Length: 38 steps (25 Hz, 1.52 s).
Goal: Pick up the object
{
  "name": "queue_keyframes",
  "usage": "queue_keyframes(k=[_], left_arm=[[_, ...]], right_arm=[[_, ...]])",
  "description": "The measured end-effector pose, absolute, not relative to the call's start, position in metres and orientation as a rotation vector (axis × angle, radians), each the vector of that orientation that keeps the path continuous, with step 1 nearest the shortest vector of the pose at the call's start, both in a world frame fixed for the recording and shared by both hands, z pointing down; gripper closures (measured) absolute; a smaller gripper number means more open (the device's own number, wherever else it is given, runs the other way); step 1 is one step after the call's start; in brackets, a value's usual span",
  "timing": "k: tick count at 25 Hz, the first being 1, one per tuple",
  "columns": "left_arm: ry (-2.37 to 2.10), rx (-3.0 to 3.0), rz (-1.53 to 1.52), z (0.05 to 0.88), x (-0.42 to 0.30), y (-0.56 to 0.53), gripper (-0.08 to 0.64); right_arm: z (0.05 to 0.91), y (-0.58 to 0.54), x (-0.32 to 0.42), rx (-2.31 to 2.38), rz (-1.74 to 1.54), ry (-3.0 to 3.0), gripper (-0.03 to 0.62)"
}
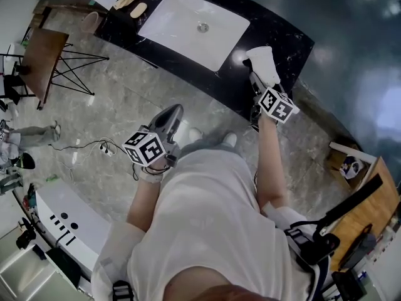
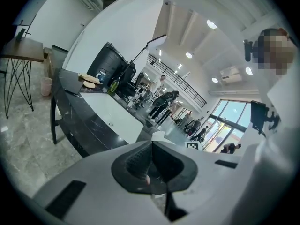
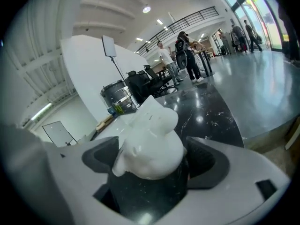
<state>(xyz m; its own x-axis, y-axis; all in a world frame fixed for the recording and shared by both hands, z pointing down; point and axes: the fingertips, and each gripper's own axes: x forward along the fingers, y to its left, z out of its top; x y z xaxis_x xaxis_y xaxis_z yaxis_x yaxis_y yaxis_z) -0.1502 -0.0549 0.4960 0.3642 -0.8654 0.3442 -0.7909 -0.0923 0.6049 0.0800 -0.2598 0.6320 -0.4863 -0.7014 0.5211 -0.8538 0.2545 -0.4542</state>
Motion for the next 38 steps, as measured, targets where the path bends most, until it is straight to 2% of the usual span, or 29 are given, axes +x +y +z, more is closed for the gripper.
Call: queue_keyframes(k=[29,38], left_arm=[[-1.308,1.967,-0.111,0.493,-0.140,-0.066,0.554],[-1.306,1.955,-0.113,0.497,-0.147,-0.064,0.554]], right_arm=[[0.617,-0.230,0.101,1.491,1.879,-2.422,0.140],[0.616,-0.224,0.099,1.457,2.085,-2.462,0.169]])
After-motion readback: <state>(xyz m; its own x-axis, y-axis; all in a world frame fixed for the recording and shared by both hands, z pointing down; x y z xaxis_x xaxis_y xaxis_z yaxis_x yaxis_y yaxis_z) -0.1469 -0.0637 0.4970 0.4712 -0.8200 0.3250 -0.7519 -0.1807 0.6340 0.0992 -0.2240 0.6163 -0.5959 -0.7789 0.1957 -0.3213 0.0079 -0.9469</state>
